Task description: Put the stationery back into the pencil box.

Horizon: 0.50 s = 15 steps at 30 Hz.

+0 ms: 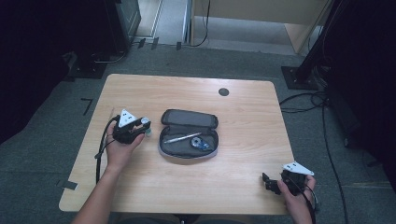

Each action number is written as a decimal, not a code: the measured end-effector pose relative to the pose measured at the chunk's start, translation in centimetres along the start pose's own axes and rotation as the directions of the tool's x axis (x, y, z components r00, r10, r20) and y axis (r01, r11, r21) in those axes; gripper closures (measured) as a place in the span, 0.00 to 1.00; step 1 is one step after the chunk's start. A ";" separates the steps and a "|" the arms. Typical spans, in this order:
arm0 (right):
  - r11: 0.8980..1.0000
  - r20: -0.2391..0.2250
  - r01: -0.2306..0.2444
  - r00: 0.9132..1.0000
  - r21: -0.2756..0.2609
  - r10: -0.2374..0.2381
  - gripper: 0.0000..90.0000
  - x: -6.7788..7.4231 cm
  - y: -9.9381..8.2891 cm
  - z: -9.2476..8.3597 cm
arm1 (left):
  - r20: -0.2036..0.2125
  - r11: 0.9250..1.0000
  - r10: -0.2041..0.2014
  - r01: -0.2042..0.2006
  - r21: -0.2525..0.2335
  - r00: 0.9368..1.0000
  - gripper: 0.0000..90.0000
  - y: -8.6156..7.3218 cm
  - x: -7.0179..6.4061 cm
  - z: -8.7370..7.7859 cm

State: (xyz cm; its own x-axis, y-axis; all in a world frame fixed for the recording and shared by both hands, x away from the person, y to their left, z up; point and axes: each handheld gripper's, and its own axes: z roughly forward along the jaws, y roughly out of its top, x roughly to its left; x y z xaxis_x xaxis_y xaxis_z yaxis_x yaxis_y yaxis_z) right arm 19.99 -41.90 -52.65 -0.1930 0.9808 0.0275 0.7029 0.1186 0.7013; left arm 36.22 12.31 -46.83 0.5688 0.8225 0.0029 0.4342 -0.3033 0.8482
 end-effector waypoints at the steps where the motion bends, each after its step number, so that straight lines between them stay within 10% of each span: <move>1: 1.000 0.000 0.000 1.000 0.000 0.000 0.00 0.0 0.0 0.0 | 0.000 1.000 -0.001 0.001 -0.003 1.000 0.74 0.0 0.0 -0.1; 15: 1.000 0.000 0.000 1.000 0.000 0.000 0.00 0.0 0.0 0.0 | 0.078 0.996 -0.004 0.011 -0.092 0.997 0.74 1.6 -1.8 -2.1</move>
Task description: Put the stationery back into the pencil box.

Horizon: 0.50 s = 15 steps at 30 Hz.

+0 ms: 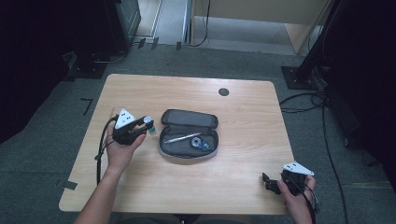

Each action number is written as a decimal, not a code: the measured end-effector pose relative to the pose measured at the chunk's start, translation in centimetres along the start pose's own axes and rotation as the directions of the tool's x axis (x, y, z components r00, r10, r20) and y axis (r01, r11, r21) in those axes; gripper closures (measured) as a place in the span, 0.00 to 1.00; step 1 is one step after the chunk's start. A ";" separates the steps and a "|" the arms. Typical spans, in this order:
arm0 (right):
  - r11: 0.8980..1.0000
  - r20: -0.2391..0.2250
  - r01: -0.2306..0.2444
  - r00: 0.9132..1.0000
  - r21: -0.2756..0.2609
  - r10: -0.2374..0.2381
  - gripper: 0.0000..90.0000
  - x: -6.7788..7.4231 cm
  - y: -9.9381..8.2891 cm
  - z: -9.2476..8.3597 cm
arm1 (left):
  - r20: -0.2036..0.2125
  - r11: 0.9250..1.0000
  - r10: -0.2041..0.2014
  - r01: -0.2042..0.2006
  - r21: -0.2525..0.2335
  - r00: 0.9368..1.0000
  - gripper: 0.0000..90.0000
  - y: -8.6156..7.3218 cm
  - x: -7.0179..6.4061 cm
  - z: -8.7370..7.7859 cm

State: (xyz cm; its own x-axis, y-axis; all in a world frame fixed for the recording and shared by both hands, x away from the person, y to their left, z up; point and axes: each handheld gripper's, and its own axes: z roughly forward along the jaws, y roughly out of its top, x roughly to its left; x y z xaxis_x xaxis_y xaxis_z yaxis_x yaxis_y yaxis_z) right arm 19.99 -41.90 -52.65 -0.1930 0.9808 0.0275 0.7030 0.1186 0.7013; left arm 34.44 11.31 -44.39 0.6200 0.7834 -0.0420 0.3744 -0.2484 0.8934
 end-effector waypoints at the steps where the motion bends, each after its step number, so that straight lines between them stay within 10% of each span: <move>1: 1.000 0.000 0.000 1.000 0.000 0.000 0.00 0.0 0.0 0.0 | 0.006 1.000 0.006 -0.006 -0.006 1.000 0.74 0.1 -0.2 -0.1; 15: 1.000 0.000 0.000 1.000 0.000 0.000 0.00 0.0 0.0 0.0 | 0.108 0.998 0.045 -0.040 -0.041 0.993 0.74 1.3 -3.1 -0.2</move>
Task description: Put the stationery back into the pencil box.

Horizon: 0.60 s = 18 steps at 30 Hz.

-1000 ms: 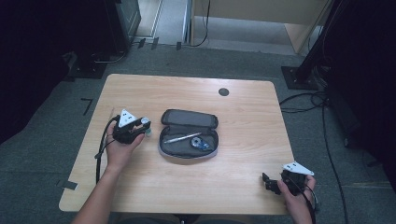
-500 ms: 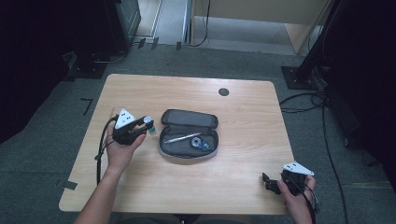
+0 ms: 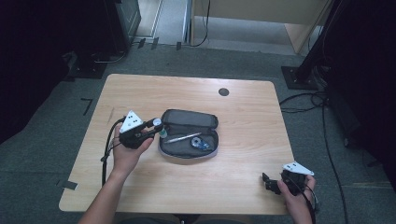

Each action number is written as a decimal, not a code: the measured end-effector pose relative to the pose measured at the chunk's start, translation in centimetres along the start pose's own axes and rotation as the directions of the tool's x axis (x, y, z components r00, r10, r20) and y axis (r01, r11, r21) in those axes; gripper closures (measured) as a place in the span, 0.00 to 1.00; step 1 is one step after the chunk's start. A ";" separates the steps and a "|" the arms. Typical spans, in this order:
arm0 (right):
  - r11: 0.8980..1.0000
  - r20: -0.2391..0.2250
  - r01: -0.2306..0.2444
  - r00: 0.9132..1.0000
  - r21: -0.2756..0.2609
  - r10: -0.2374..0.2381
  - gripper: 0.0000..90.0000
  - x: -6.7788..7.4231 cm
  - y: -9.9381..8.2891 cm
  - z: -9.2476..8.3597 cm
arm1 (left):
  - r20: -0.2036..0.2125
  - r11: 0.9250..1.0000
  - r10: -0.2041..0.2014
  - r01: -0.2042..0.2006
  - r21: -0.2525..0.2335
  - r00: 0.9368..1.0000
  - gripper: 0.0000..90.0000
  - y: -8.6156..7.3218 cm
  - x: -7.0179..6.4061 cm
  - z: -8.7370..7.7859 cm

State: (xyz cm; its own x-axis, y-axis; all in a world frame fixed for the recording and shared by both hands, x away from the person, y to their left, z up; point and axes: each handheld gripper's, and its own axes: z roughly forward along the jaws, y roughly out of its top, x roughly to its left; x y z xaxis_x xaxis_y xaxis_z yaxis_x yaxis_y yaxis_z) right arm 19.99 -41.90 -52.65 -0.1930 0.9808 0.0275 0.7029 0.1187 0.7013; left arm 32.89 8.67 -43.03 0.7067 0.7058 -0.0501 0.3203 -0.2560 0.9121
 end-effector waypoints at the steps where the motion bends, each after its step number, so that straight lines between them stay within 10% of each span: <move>1: 1.000 0.000 0.000 1.000 0.000 0.000 0.00 0.0 0.0 0.0 | 0.005 1.000 0.002 -0.002 -0.001 1.000 0.74 0.1 -0.2 0.1; 18: 1.000 0.000 0.001 1.000 -0.001 -0.001 0.00 0.0 0.0 0.0 | 0.121 1.000 0.009 -0.010 0.005 0.993 0.74 -0.3 -3.9 2.9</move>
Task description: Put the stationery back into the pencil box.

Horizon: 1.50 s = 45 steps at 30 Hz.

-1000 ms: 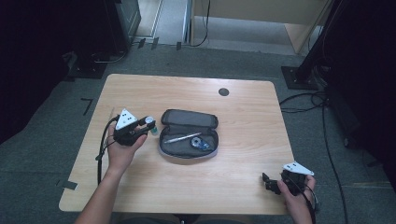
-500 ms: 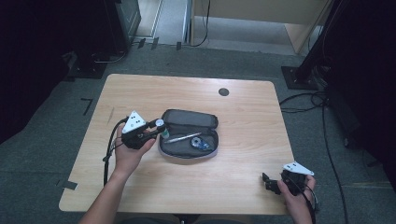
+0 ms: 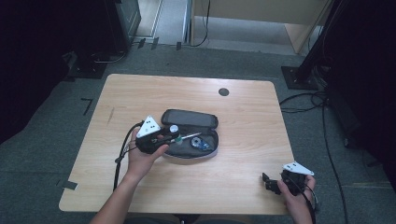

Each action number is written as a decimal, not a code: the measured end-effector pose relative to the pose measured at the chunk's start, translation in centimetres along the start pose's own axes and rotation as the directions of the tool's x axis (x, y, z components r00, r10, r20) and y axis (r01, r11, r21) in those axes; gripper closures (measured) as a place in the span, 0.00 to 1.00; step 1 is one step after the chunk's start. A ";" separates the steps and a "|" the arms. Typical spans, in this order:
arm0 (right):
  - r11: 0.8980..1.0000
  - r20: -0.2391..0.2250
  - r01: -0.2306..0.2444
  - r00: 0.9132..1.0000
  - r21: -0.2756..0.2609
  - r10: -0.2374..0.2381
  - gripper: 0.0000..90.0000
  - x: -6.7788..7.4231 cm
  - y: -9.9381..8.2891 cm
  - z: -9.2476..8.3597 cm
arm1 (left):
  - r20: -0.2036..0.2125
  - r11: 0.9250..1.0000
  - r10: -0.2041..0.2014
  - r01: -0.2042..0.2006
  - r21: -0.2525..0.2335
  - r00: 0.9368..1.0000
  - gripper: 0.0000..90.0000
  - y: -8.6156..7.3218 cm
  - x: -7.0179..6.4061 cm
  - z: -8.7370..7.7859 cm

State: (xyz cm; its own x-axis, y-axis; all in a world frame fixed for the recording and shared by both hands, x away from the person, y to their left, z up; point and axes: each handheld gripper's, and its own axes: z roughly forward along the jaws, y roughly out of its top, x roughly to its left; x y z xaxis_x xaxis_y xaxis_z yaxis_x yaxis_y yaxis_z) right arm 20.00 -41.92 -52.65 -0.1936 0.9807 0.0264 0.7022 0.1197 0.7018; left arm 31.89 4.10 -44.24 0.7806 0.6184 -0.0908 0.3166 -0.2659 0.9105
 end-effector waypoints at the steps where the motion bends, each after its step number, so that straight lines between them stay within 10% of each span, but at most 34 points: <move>1: 1.000 -0.001 -0.001 1.000 0.001 0.001 0.00 0.0 0.0 0.0 | 0.008 1.000 0.000 0.000 0.004 1.000 0.74 -0.1 -0.3 0.3; 11: 1.000 -0.004 0.001 1.000 0.001 -0.001 0.00 0.0 0.0 0.0 | 0.037 0.997 0.040 -0.042 0.064 0.998 0.74 -1.2 -2.1 2.6; 45: 1.000 -0.004 0.002 1.000 0.001 -0.002 0.00 0.0 0.0 0.0 | -0.078 0.995 -0.002 0.009 0.097 0.997 0.71 -4.1 1.7 -0.9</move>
State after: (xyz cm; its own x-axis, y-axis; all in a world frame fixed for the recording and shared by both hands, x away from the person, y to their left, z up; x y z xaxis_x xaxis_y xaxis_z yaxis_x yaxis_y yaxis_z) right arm 19.98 -41.93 -52.64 -0.1978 0.9798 0.0282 0.7024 0.1216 0.7013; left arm 31.43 6.98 -47.78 0.7359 0.6744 -0.0607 0.3748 -0.3309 0.8660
